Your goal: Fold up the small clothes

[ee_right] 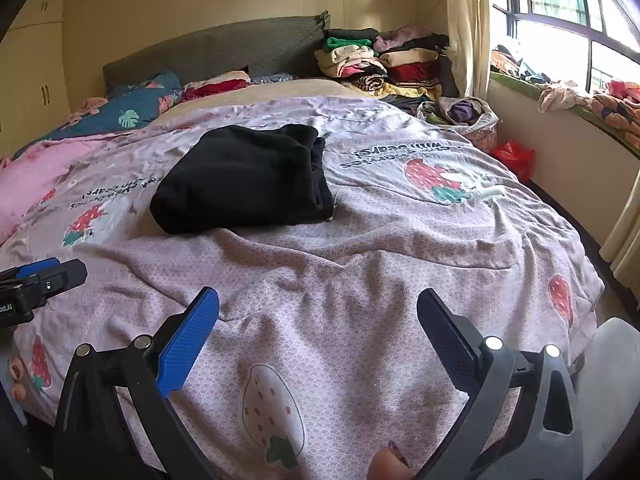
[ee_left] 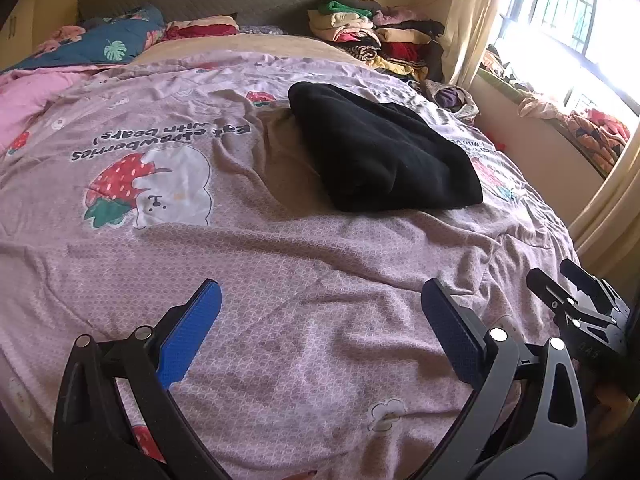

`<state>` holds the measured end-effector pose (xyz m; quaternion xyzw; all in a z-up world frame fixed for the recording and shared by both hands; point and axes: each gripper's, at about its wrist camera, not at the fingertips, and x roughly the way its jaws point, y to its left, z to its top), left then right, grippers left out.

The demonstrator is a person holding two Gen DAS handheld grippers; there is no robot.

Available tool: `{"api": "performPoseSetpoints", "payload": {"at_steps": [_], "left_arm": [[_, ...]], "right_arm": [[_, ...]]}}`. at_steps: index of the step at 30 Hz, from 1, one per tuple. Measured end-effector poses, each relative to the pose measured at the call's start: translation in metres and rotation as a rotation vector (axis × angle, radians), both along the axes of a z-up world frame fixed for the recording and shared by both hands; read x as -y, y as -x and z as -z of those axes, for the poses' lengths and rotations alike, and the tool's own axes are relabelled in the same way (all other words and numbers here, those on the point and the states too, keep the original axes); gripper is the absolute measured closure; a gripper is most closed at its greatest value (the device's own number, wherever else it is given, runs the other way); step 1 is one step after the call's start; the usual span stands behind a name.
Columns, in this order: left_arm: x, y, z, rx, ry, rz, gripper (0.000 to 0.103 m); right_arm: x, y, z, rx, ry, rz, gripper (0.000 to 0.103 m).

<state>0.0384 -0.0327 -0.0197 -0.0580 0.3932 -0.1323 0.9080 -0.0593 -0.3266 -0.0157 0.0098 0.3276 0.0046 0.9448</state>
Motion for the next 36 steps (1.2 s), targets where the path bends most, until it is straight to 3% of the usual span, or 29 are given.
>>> {"api": "performPoseSetpoints", "payload": {"at_steps": [36], "left_arm": [[-0.0029,0.0019,-0.0026,-0.005,-0.015,-0.012,0.009]], "right_arm": [[-0.0041,0.0018,-0.0013,0.001,0.001,-0.004,0.004]]}}
